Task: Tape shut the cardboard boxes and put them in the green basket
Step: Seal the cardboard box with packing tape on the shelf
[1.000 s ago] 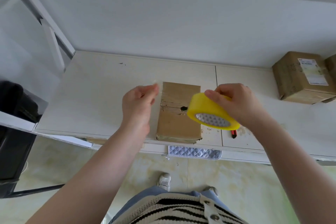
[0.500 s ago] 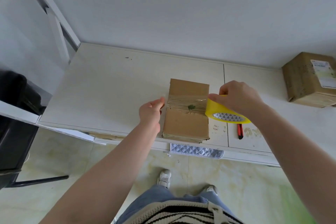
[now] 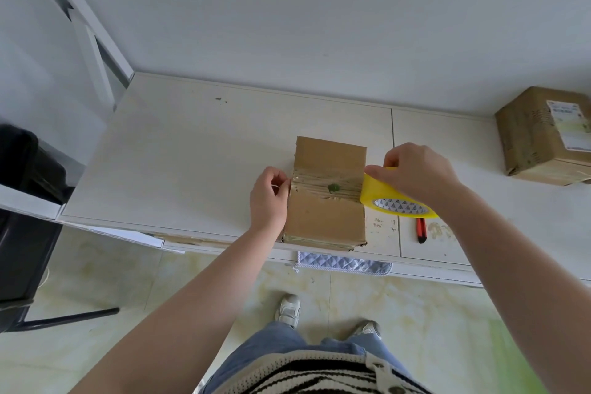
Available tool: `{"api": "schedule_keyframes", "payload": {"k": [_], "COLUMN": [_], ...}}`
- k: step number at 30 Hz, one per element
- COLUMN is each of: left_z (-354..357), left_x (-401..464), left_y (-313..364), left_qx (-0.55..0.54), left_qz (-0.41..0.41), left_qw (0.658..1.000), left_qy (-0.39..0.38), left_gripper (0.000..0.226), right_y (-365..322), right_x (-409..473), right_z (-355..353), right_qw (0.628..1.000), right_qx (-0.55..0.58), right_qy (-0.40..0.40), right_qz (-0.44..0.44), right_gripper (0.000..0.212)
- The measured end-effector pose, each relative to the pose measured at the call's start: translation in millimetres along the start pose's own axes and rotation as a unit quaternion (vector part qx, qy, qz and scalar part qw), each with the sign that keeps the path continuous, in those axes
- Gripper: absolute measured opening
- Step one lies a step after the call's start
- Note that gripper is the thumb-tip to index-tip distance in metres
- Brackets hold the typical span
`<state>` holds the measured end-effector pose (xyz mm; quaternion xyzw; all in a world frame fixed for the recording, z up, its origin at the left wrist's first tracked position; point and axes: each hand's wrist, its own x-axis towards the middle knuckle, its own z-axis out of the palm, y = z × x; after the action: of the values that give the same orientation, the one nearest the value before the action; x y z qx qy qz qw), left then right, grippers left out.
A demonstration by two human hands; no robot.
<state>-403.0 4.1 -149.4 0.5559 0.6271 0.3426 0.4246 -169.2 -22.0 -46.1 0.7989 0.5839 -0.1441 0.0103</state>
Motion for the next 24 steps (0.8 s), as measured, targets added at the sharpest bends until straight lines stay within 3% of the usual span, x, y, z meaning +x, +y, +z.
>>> {"api": "schedule_keyframes", "payload": {"k": [4,8,17,24], "left_z": [-7.7,-7.4,-1.4,-3.1], "left_x": [7.9,17.8,17.0,17.3], "left_y": [0.9,1.1,-6.2,-6.5], "left_qx": [0.092,0.194,0.164,0.162], "left_qz": [0.071,0.054,0.039,0.051], "left_qw": [0.99,0.97,0.98,0.978], "left_qy": [-0.076,-0.138,-0.103,-0.12], "left_gripper": [0.04,0.047,0.044,0.043], "right_y": [0.7,-0.7,9.2,16.4], "right_x": [0.0,2.0,11.8,17.9], "right_z": [0.9,-0.5,10.2,39.5], "right_qw": [1.0,1.0,0.997,0.995], "right_qx": [0.004,-0.008,-0.047,0.005], "right_qy": [0.001,-0.019,-0.064,-0.093], "right_qz": [-0.005,-0.013,-0.015,0.022], "right_gripper": [0.048,0.055,0.073,0.073]}}
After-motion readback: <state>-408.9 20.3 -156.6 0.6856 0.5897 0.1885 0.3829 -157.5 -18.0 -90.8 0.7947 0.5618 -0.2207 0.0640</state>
